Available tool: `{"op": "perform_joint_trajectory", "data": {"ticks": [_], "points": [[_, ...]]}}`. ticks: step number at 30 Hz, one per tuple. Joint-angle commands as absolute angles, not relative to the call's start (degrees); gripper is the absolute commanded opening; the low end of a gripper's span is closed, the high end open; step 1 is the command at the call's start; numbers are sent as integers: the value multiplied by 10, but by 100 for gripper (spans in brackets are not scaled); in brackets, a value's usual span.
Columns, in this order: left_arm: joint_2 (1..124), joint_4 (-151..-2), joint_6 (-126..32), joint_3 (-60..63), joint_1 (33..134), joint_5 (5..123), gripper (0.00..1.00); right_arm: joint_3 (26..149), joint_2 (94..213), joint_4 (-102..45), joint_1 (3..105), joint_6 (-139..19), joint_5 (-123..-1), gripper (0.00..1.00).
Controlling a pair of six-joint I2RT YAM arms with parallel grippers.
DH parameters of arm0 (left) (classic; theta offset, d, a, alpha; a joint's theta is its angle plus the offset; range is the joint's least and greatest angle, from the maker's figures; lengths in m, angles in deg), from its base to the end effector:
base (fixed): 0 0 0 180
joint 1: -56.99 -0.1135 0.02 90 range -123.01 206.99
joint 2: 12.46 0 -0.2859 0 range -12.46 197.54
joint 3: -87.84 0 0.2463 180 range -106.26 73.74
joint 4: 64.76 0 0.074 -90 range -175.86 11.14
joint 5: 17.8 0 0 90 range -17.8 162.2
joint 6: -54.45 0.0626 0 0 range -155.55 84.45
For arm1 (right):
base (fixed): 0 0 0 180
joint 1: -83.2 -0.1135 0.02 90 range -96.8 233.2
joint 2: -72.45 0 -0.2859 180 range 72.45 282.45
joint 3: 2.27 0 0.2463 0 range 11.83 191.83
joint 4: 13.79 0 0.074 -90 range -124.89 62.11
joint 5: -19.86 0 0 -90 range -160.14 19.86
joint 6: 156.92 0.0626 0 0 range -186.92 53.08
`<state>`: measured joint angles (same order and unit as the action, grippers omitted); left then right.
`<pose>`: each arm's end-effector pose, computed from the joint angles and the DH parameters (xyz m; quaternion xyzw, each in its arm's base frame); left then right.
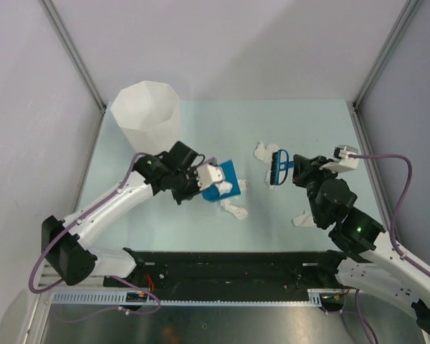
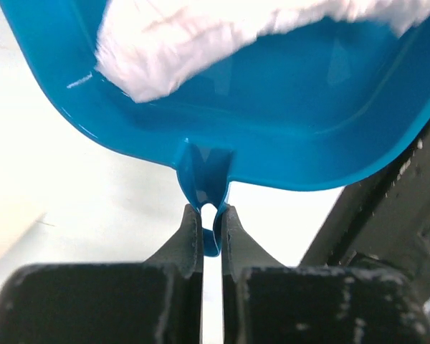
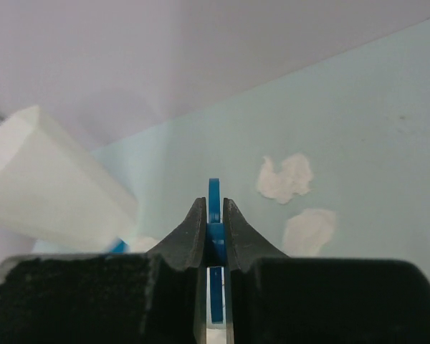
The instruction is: Sweep away the paper scraps from the table
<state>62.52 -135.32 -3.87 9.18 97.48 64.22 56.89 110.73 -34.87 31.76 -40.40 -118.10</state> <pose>0.1808 -0.1658 0.2804 0.5869 0.7816 -0.0833 0.1941 0.1246 0.0818 0.3780 0.1405 0.6939 0.1819 0.6825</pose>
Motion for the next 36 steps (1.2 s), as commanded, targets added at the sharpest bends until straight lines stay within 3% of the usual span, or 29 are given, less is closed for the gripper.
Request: {"op": "perform_joint_trajectory", "data": {"ticks": [1, 9, 15, 23, 30, 36], "points": [[613, -1366, -85, -22, 951, 617, 0, 588, 1113, -419, 343, -426, -1156, 0], [652, -1393, -134, -242, 852, 610, 0, 587, 1137, -448, 352, -413, -1116, 0], [675, -1423, -135, -409, 788, 693, 0, 579, 1151, -440, 352, -404, -1086, 0], [767, -1421, -2, -525, 773, 1120, 0, 572, 1179, -413, 351, -405, -1056, 0], [840, -1390, 149, -539, 773, 1340, 0, 572, 1175, -397, 350, -408, -1048, 0], [888, -1336, 287, -529, 771, 1432, 0, 573, 1178, -387, 337, -420, -1038, 0]]}}
